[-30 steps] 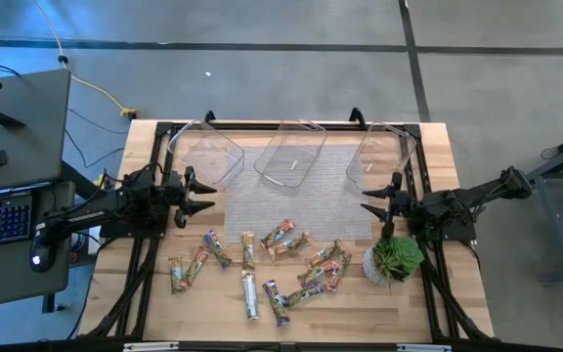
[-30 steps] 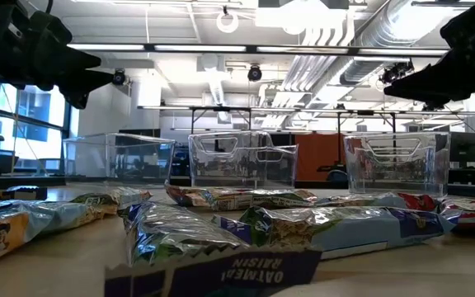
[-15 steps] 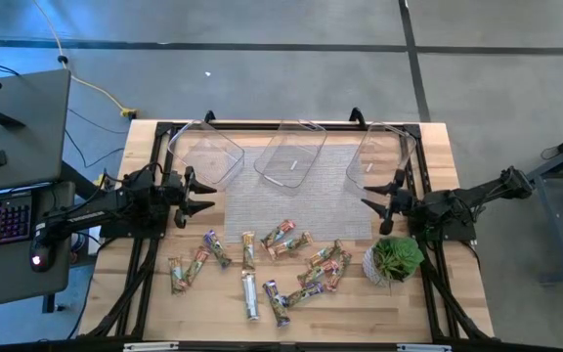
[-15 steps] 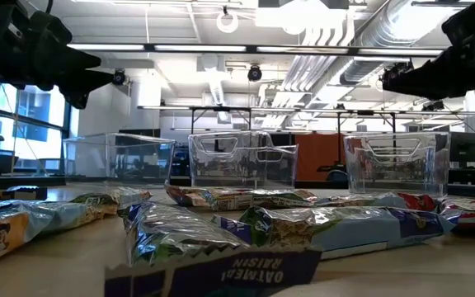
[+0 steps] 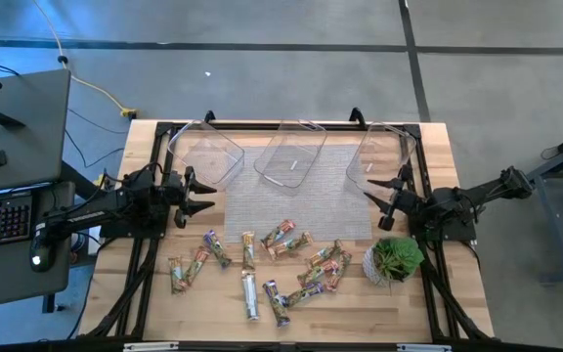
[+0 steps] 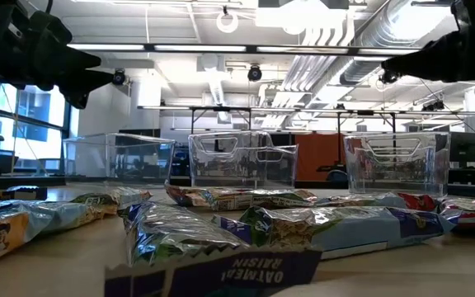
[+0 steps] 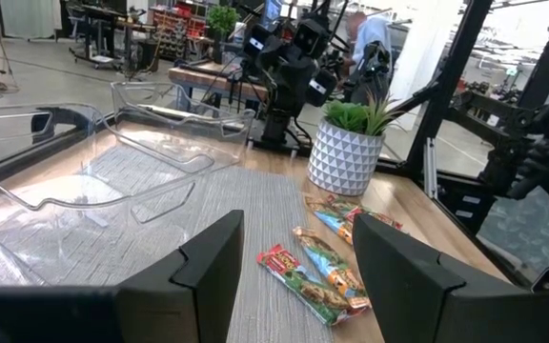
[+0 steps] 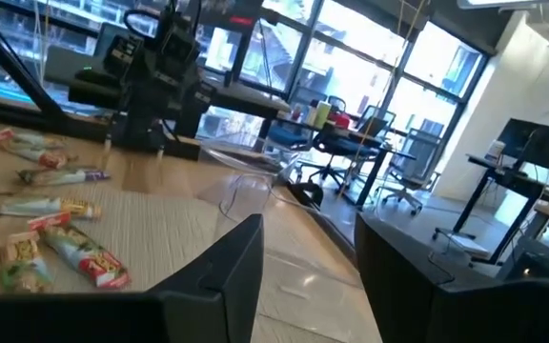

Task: Pick and place Granola Bars by type
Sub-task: Put the red granola bar into the left transparent bin

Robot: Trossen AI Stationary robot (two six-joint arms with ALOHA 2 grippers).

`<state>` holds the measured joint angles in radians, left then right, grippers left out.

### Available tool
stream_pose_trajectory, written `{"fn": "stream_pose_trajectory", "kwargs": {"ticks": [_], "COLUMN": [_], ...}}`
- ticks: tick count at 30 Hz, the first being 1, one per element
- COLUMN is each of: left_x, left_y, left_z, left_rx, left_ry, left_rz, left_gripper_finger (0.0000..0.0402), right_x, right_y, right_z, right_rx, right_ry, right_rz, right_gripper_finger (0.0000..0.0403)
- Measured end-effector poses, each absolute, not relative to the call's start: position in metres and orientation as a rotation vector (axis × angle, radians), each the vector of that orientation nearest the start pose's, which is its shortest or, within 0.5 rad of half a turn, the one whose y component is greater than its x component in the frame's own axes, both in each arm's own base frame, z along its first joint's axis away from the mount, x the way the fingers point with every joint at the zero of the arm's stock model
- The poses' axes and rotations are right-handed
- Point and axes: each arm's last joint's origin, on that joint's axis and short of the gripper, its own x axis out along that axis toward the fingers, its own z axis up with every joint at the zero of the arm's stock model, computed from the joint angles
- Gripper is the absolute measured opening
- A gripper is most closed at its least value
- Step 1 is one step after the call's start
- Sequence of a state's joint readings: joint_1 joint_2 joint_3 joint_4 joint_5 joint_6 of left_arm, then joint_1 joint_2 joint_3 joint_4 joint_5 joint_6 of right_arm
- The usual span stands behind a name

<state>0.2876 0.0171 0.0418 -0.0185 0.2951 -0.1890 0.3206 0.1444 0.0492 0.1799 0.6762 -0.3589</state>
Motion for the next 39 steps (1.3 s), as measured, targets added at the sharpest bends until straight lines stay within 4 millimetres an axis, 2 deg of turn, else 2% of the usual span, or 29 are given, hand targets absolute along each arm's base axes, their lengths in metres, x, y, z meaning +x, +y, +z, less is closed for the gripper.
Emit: {"fn": "stream_pose_trajectory", "kwargs": {"ticks": [4, 9, 14, 20, 25, 27, 33, 37, 39], "left_x": [0.094, 0.093, 0.093, 0.092, 0.092, 0.091, 0.079, 0.082, 0.091], "left_y": [0.020, 0.021, 0.021, 0.026, 0.027, 0.027, 0.024, 0.026, 0.029], "left_z": [0.176, 0.177, 0.173, 0.172, 0.172, 0.180, 0.229, 0.250, 0.250], "left_rx": [-0.145, -0.081, -0.133, -0.163, -0.196, -0.187, -0.079, -0.053, -0.063], "left_ry": [-0.021, -0.033, 0.001, 0.010, -0.001, -0.020, -0.116, -0.036, 0.059], "left_rz": [0.013, 0.079, 0.066, 0.245, 0.268, 0.292, 0.319, 0.338, 0.348], "left_gripper_finger": [0.0193, 0.0193, 0.0193, 0.0193, 0.0193, 0.0193, 0.0193, 0.0193, 0.0193], "right_x": [0.099, 0.097, 0.096, 0.094, 0.092, 0.092, 0.093, 0.093, 0.093], "right_y": [0.014, 0.014, 0.015, 0.014, 0.014, 0.014, 0.017, 0.020, 0.020], "right_z": [0.187, 0.198, 0.205, 0.214, 0.217, 0.218, 0.217, 0.219, 0.219], "right_rx": [-0.360, -0.335, -0.312, -0.263, -0.248, -0.242, -0.265, -0.262, -0.259], "right_ry": [-0.011, -0.116, -0.198, -0.294, -0.329, -0.333, -0.353, -0.405, -0.405], "right_rz": [-0.374, -0.377, -0.324, -0.343, -0.350, -0.347, -0.238, -0.138, -0.141], "right_gripper_finger": [0.0151, 0.0150, 0.0150, 0.0150, 0.0151, 0.0151, 0.0151, 0.0153, 0.0153]}}
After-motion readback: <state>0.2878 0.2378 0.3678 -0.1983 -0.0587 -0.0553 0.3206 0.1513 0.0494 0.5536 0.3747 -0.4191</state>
